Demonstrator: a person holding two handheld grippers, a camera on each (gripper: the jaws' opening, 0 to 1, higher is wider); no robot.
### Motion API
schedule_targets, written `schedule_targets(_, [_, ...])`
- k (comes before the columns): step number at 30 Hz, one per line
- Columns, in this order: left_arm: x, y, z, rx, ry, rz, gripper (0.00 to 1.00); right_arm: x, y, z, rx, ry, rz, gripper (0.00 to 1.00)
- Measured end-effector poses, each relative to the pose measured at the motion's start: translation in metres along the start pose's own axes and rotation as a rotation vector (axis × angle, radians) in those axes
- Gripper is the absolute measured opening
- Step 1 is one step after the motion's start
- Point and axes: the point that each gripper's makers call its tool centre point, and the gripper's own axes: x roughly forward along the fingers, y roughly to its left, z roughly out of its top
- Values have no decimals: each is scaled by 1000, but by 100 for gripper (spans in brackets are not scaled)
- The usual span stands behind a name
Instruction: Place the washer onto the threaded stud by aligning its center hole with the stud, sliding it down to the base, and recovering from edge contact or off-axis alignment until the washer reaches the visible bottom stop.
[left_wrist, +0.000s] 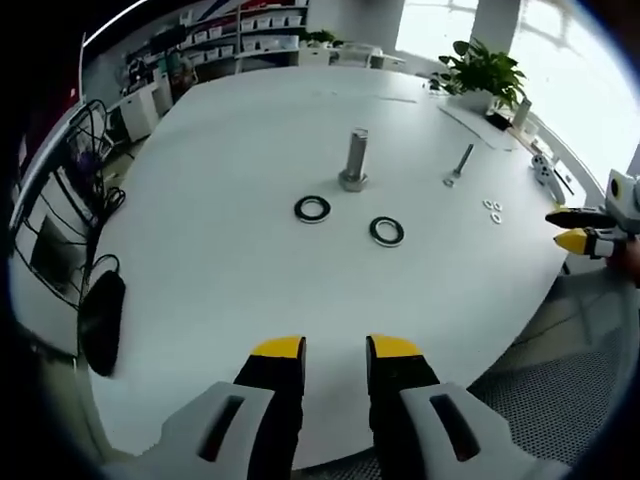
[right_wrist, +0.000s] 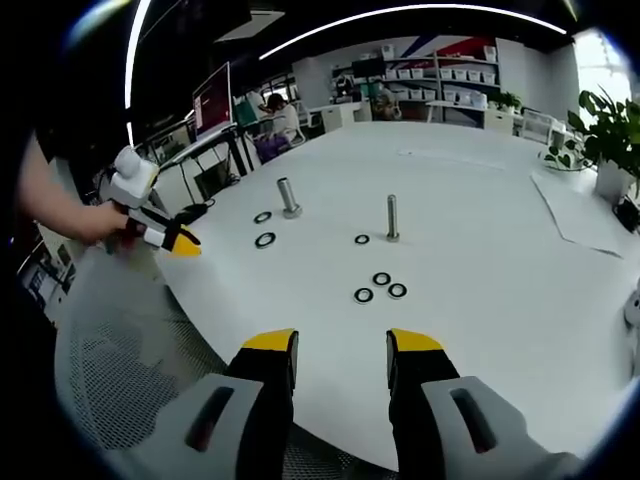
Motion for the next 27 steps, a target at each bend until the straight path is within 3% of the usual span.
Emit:
schedule_targets(13, [26, 8, 52, 101, 10, -12, 26, 0, -1, -1, 4, 1, -2, 38])
schedule_targets(19, [39, 10, 61, 194, 67, -25, 26, 0, 0, -1, 4, 5, 0, 38])
schedule_targets(27, [51, 15, 68, 199, 130, -47, 27, 0, 0, -1, 3, 4, 1, 38])
